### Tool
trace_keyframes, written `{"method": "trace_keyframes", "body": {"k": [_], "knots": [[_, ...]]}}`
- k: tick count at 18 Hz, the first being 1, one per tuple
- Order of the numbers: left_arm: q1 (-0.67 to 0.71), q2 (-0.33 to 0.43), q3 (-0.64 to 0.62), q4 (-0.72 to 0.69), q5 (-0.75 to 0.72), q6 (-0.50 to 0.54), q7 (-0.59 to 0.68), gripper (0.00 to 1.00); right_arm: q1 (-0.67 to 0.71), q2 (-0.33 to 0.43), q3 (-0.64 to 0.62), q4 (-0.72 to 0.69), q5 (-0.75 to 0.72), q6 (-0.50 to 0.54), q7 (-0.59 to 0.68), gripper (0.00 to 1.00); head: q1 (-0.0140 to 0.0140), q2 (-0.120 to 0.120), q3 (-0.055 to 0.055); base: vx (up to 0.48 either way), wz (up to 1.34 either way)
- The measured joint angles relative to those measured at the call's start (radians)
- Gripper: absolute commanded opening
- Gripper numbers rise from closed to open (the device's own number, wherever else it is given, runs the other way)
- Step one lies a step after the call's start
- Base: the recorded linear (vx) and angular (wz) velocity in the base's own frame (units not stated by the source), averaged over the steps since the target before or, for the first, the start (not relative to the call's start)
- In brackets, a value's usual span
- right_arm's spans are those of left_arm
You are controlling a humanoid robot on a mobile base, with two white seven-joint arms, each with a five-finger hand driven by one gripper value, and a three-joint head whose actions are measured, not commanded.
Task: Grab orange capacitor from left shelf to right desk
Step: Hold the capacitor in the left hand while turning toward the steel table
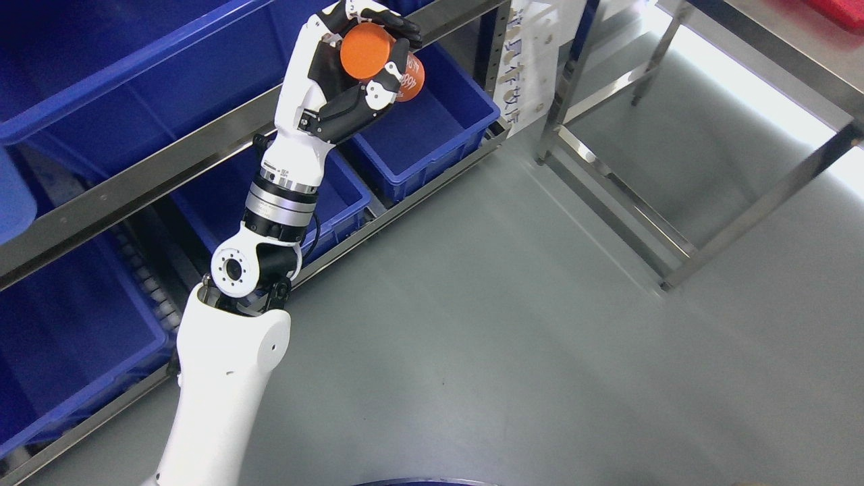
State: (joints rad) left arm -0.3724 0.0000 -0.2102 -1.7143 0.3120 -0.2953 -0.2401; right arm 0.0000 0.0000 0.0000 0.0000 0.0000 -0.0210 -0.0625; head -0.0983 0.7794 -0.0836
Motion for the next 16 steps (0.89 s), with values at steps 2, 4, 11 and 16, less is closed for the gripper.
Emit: {"method": "trace_keyframes", "body": {"k": [2, 4, 11, 16], "knots": [[-0.007, 0.000, -0.007, 0.001, 0.004, 0.005, 0.001, 0.01, 0.000, 0.000, 0.000, 0.000, 0.000, 0.000, 0.000, 1.00, 0.0000, 0.000, 0.000, 0.076, -0.38], [-0.013, 0.000, -0.013, 0.002, 0.007, 0.007, 0.001, 0.01, 0.000, 0.000, 0.000, 0.000, 0.000, 0.000, 0.000, 1.00, 0.0000, 0.000, 0.000, 0.078, -0.33], [-0.030, 0.000, -0.034, 0.004, 0.012, 0.021, 0.001, 0.01, 0.000, 0.000, 0.000, 0.000, 0.000, 0.000, 0.000, 1.00, 0.0000, 0.000, 0.000, 0.094, -0.27], [-0.035, 0.000, -0.047, 0.005, 0.015, 0.021, 0.001, 0.01, 0.000, 0.000, 0.000, 0.000, 0.000, 0.000, 0.000, 1.00, 0.0000, 0.000, 0.000, 0.132, -0.19]]}}
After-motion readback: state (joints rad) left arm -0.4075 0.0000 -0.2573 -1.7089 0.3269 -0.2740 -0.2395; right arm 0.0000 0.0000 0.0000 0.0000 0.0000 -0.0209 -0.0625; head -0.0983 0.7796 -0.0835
